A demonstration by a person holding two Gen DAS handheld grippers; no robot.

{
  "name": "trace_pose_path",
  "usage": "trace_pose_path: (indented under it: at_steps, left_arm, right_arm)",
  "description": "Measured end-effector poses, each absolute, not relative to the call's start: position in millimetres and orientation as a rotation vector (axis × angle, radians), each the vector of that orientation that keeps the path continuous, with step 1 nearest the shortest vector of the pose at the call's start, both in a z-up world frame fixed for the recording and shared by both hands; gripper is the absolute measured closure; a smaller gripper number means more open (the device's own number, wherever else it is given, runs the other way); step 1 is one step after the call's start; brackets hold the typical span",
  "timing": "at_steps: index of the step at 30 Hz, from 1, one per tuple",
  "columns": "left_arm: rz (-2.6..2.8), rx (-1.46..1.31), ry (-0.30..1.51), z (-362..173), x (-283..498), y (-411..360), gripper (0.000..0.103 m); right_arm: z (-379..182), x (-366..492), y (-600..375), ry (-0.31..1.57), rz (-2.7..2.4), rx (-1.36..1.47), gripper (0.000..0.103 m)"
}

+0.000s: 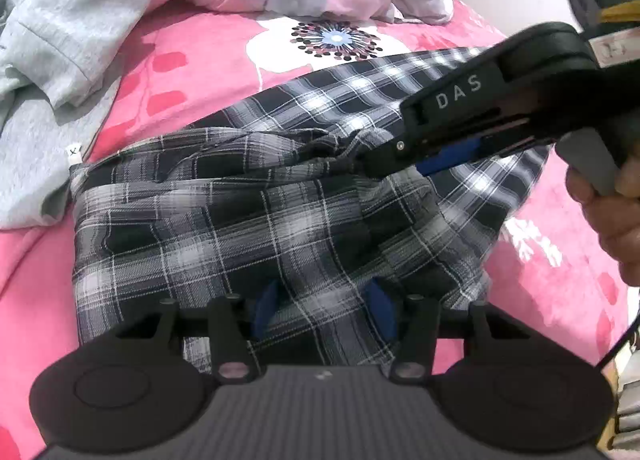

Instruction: Fold clothes

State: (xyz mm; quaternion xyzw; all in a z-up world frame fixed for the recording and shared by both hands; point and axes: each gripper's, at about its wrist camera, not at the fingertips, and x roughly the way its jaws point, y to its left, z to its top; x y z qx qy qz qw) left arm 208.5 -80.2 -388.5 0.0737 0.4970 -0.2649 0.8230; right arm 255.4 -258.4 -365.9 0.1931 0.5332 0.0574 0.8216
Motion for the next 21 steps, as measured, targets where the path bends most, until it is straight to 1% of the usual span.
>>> trace_pose_path:
  at_steps: [3, 8, 20, 21]
  left_arm:
    - [-0.563, 0.161, 1.063, -391.3, 208.6, -80.5, 0.05]
    - [-0.559, 0.176, 1.061, -394.3, 207.2, -82.7, 0.05]
    - [-0.541, 0.171, 1.052, -397.9, 203.6, -85.0, 0.05]
    - [-0.539, 0.171, 1.052, -398.3, 203.7, -85.2, 0.049]
  right_arm:
    - [-362.7, 250.9, -255.6, 1.123, 0.094, 0.331, 0.049]
    - [-374.5, 256.2, -269.1, 1.164, 0.104, 0.436, 0.043]
    - [-397.8, 265.4, -291.8, 1.197, 0.275, 0.621, 0.043]
    - [-399.4, 266.8, -291.8, 1.197, 0.287, 0.626, 0.045]
